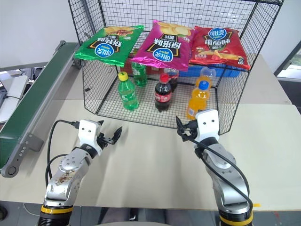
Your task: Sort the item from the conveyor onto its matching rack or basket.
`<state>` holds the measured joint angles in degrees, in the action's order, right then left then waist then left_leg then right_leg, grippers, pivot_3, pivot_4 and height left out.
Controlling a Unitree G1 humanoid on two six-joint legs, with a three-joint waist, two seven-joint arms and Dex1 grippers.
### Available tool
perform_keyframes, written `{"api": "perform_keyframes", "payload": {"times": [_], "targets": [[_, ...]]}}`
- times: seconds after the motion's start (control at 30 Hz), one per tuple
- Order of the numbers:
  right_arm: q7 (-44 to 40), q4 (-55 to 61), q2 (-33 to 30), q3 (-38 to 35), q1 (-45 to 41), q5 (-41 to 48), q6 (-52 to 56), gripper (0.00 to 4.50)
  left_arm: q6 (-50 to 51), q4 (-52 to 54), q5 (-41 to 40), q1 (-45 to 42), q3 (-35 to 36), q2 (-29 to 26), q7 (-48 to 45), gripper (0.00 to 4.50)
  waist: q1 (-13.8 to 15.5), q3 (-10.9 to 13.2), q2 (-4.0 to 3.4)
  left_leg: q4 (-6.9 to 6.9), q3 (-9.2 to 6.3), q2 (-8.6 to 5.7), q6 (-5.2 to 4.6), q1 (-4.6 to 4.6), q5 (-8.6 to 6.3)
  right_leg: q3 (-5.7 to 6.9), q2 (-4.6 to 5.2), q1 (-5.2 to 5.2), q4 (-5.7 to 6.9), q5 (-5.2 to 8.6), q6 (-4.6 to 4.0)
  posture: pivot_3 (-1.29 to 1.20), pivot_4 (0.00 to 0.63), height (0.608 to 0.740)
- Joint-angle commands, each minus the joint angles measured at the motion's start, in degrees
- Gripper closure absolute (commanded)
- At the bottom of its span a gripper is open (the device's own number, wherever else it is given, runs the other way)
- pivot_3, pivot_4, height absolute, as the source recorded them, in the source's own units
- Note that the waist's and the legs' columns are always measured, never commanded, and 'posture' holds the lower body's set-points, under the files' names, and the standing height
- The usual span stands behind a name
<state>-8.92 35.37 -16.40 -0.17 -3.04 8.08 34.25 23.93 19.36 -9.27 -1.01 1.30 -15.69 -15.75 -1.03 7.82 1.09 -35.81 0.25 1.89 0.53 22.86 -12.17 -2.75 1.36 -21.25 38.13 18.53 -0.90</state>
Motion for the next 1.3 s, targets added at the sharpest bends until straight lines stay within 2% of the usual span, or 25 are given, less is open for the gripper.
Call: {"api": "perform_keyframes", "payload": {"times": [0.03,0.17,0.27,0.4,0.5,0.67,0.8,1.1,1.3], "targets": [[-4.8,2.4,-2.5,-1.6,-2.7,3.8,1.1,0.0,1.4,4.5,-4.6,-1.8,3.3,-2.2,-3.1,0.12,-0.1,0.0,0.0,0.0,0.0,0.0,0.0,0.0,0.0,0.0,0.0,0.0,0.0,0.0,0.0,0.0,0.15,0.74],[-17.1,5.1,-10.8,-5.4,-9.8,15.1,5.4,0.0,7.0,10.0,-14.7,-5.4,9.0,-8.5,-10.2,0.12,-0.4,0.0,0.0,-0.07,0.0,0.03,0.0,0.02,0.0,0.15,-0.07,-0.02,0.05,0.0,0.0,0.0,0.15,0.74],[-20.8,4.6,-14.2,-8.9,-14.5,22.1,8.5,0.0,10.7,11.7,-19.7,-7.8,12.2,-12.9,-13.0,0.12,-0.4,0.0,-0.01,-0.03,-0.03,0.02,-0.02,-0.06,-0.01,0.18,-0.1,0.09,-0.01,0.0,0.0,0.0,0.15,0.74],[-24.0,3.1,-17.8,-10.1,-17.6,25.1,8.4,0.0,12.5,12.2,-23.5,-9.2,15.8,-16.6,-14.2,0.12,-0.3,0.0,-0.01,-0.04,-0.03,0.02,-0.04,-0.04,-0.02,0.16,-0.08,0.1,-0.04,0.0,0.0,0.0,0.15,0.74],[-23.9,1.8,-18.7,-10.4,-18.8,25.0,6.9,0.0,13.3,13.3,-25.3,-8.5,17.6,-16.9,-13.1,0.12,-0.1,0.0,-0.01,-0.06,-0.03,0.02,-0.05,-0.04,-0.02,0.14,-0.05,0.1,-0.03,0.0,0.0,0.0,0.15,0.74],[-22.4,1.4,-18.8,-10.8,-19.4,24.1,5.5,0.0,14.0,15.7,-27.0,-8.3,20.0,-13.3,-6.6,0.12,0.1,0.0,0.0,-0.07,-0.03,0.02,-0.04,-0.02,-0.02,0.1,-0.03,0.1,-0.03,0.0,0.0,0.0,0.15,0.74],[-21.1,2.2,-18.5,-11.1,-19.5,24.5,5.9,0.0,14.5,16.0,-27.9,-8.6,20.8,-12.5,-3.7,0.12,0.0,0.0,-0.01,-0.07,-0.04,0.02,-0.04,-0.01,-0.02,0.01,-0.02,0.1,-0.02,0.0,0.0,0.0,0.15,0.74],[-19.0,2.3,-18.3,-10.8,-19.7,24.5,5.6,0.0,13.0,16.5,-26.8,-6.7,17.6,-13.5,-4.7,0.12,0.0,0.0,-0.01,-0.07,-0.03,0.01,-0.04,-0.02,-0.02,0.01,-0.03,0.1,-0.02,0.0,0.0,0.0,0.15,0.74],[-18.9,2.7,-18.6,-10.5,-20.0,24.7,5.8,0.0,12.7,16.2,-27.3,-7.4,17.9,-13.7,-4.6,0.12,0.0,0.0,-0.01,-0.07,-0.03,0.02,-0.04,-0.02,-0.02,0.02,-0.04,0.1,-0.02,0.0,0.0,0.0,0.15,0.74]]}}
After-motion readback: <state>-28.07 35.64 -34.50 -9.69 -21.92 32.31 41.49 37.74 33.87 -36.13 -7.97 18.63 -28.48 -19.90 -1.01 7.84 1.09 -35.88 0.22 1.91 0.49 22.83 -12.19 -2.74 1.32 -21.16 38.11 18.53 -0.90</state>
